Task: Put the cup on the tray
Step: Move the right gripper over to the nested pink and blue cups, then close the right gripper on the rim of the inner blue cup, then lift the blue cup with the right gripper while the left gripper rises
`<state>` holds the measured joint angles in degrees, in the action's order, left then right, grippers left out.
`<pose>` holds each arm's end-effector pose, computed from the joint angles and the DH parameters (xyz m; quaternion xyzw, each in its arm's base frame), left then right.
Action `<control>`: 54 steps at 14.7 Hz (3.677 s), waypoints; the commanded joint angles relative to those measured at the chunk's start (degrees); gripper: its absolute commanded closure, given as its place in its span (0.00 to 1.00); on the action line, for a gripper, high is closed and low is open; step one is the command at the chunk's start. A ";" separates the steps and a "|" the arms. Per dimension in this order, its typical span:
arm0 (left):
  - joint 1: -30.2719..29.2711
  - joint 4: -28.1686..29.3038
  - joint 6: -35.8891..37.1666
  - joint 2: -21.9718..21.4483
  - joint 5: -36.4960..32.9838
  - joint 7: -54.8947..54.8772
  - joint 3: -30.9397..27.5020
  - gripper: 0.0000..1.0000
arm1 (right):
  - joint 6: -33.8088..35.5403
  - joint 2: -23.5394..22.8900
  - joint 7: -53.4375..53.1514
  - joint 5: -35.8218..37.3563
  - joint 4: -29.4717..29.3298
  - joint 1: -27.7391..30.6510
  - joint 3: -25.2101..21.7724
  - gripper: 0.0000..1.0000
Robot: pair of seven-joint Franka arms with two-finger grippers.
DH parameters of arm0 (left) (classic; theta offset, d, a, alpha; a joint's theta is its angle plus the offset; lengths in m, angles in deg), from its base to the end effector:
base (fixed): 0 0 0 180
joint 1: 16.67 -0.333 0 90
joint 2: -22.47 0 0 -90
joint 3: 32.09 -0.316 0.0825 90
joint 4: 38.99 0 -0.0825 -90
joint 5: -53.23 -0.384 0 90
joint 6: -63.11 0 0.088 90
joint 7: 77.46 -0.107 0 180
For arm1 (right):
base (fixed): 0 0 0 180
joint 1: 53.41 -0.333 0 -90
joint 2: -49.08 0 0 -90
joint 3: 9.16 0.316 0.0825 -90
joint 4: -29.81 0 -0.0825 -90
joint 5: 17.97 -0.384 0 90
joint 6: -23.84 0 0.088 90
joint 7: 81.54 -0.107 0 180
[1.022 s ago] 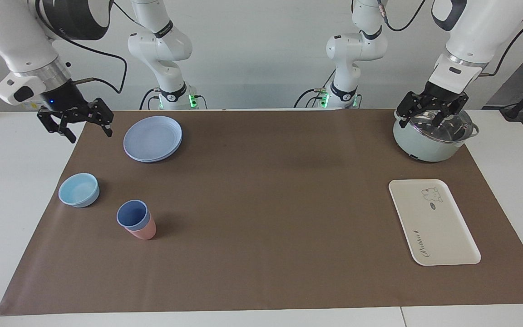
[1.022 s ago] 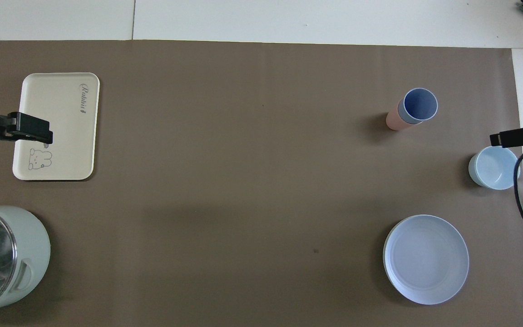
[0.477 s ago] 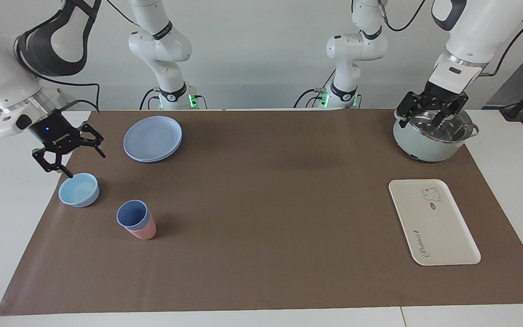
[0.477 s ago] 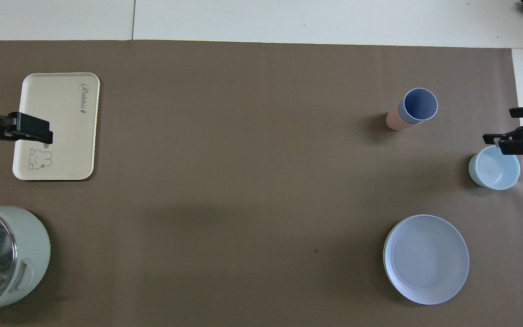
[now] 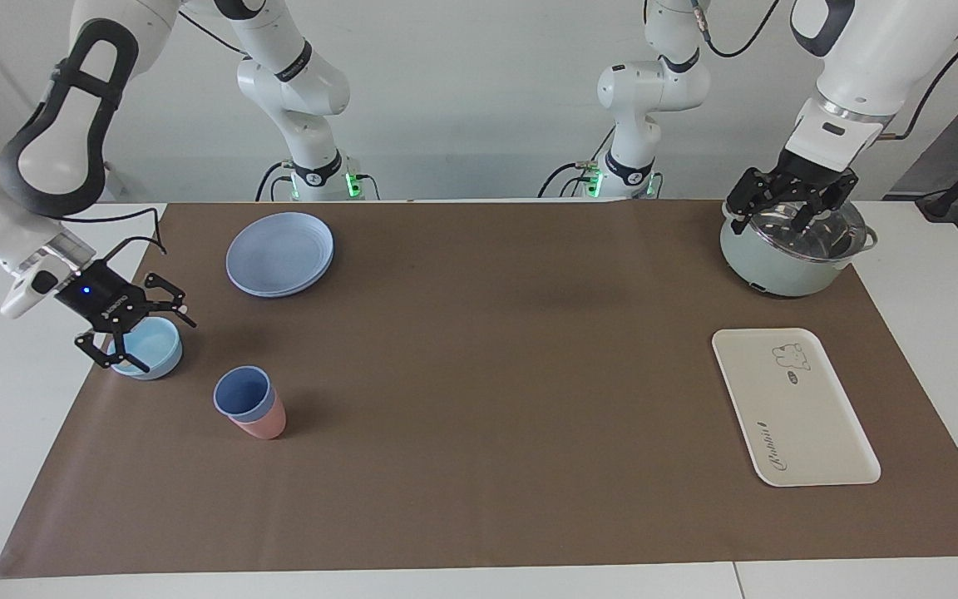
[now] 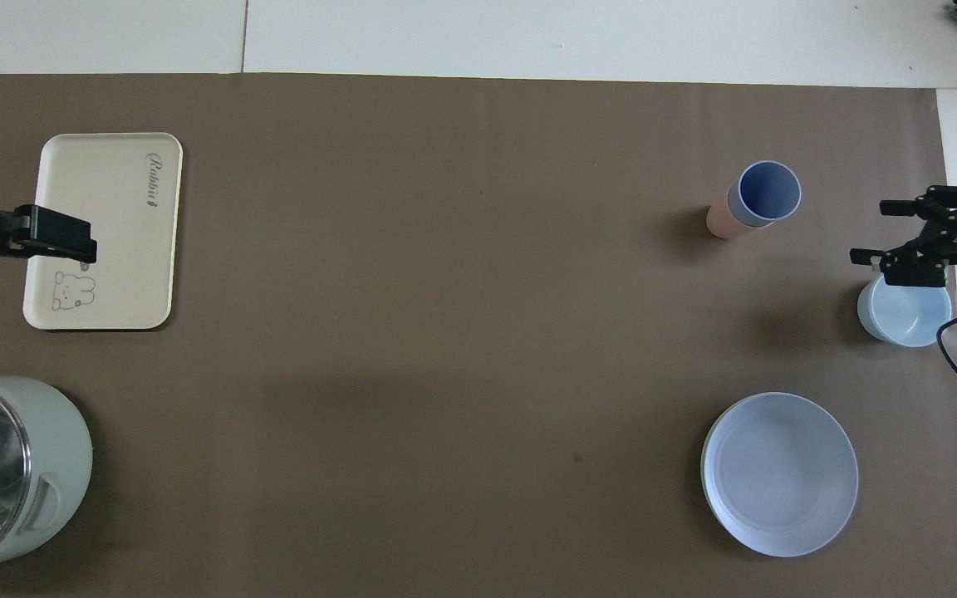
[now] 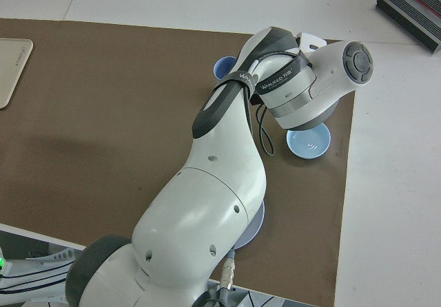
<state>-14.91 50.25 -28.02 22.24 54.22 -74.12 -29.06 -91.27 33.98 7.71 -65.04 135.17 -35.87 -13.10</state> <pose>0.5535 -0.0483 0.6348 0.9997 -0.0126 0.0178 0.0098 0.5956 -0.1848 0.3943 -0.8664 -0.3586 -0.2605 0.2301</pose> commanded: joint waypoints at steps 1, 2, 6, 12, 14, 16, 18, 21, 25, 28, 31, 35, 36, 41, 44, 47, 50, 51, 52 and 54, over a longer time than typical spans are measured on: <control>-0.18 0.59 0.87 -1.01 -0.90 0.00 0.05 0.00 | 0.41 -4.66 9.84 -8.96 -0.76 0.92 1.04 0.00; -0.18 0.59 0.87 -1.01 -0.90 0.00 0.05 0.00 | 1.63 -6.59 14.16 -10.92 -1.38 1.18 0.95 0.00; -0.18 0.59 0.87 -1.01 -0.90 0.00 0.05 0.00 | 1.47 -9.59 22.43 -17.31 -1.47 0.67 1.30 0.00; -0.18 0.59 0.87 -1.01 -0.90 0.00 0.05 0.00 | 1.38 -11.88 27.91 -24.02 -1.12 -0.83 1.30 0.00; -0.18 0.59 0.87 -1.01 -0.90 0.00 0.05 0.00 | -0.28 -12.15 28.17 -24.47 -0.94 -1.36 1.39 0.00; -0.18 0.59 0.87 -1.01 -0.90 0.00 0.05 0.00 | -0.82 -12.15 29.22 -27.71 -0.42 -3.02 1.30 0.00; -0.18 0.59 0.87 -1.10 -0.90 0.00 0.05 0.00 | -1.87 -12.06 29.75 -27.99 0.46 -3.12 1.39 0.00; -0.09 0.59 0.87 -1.10 -0.90 0.00 0.05 0.00 | -2.22 -12.06 30.19 -28.68 0.64 -3.56 1.30 0.00; -0.18 0.59 0.87 -1.10 -0.90 0.08 0.05 0.00 | -3.63 -12.58 32.91 -32.10 1.25 -3.91 1.39 0.00; -0.18 0.59 0.87 -1.10 -0.90 0.00 0.05 0.00 | -3.72 -12.68 33.97 -33.61 1.25 -4.52 1.30 0.00; -0.18 0.59 0.87 -1.10 -0.90 0.08 0.05 0.00 | -4.86 -12.68 34.41 -35.10 1.95 -5.57 1.39 0.00; -0.18 0.59 0.87 -1.10 -0.90 0.08 0.05 0.00 | -5.04 -12.41 35.47 -36.42 3.27 -6.02 1.39 0.00; -0.18 0.59 0.87 -1.10 -0.90 0.08 0.05 0.00 | -5.04 -12.41 35.47 -36.34 3.28 -6.02 1.30 0.00; -0.18 0.59 0.87 -1.10 -0.90 0.08 0.05 0.00 | -5.65 -12.41 35.82 -37.21 3.54 -6.54 1.39 0.00; -0.18 0.59 0.87 -1.10 -0.90 0.08 0.05 0.00 | -5.74 -12.41 35.91 -38.35 3.54 -7.42 1.39 0.00; -0.18 0.59 0.78 -1.10 -0.90 0.08 0.05 0.00 | -5.83 -12.41 36.60 -38.62 3.45 -7.51 1.39 0.23; -0.09 0.59 0.78 -1.10 -0.90 0.08 0.05 0.00 | -6.97 -12.41 38.11 -40.37 3.28 -7.43 1.30 1.00; -0.09 0.59 0.78 -1.10 -0.90 0.00 0.05 0.00 | -7.14 -12.41 37.93 -40.38 2.93 -7.43 1.30 1.00; -0.09 0.59 0.78 -1.10 -0.90 0.00 0.05 0.00 | -7.32 -12.33 37.41 -40.38 2.84 -7.43 1.30 1.00; -0.18 0.59 0.87 -1.10 -0.90 0.08 0.05 0.00 | -8.81 -10.93 33.30 -39.68 2.66 -7.78 1.48 1.00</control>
<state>-14.91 50.25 -27.99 22.24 54.22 -74.12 -29.06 -98.13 21.37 43.54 -103.71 137.71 -43.45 -11.97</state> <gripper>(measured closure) 0.000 0.167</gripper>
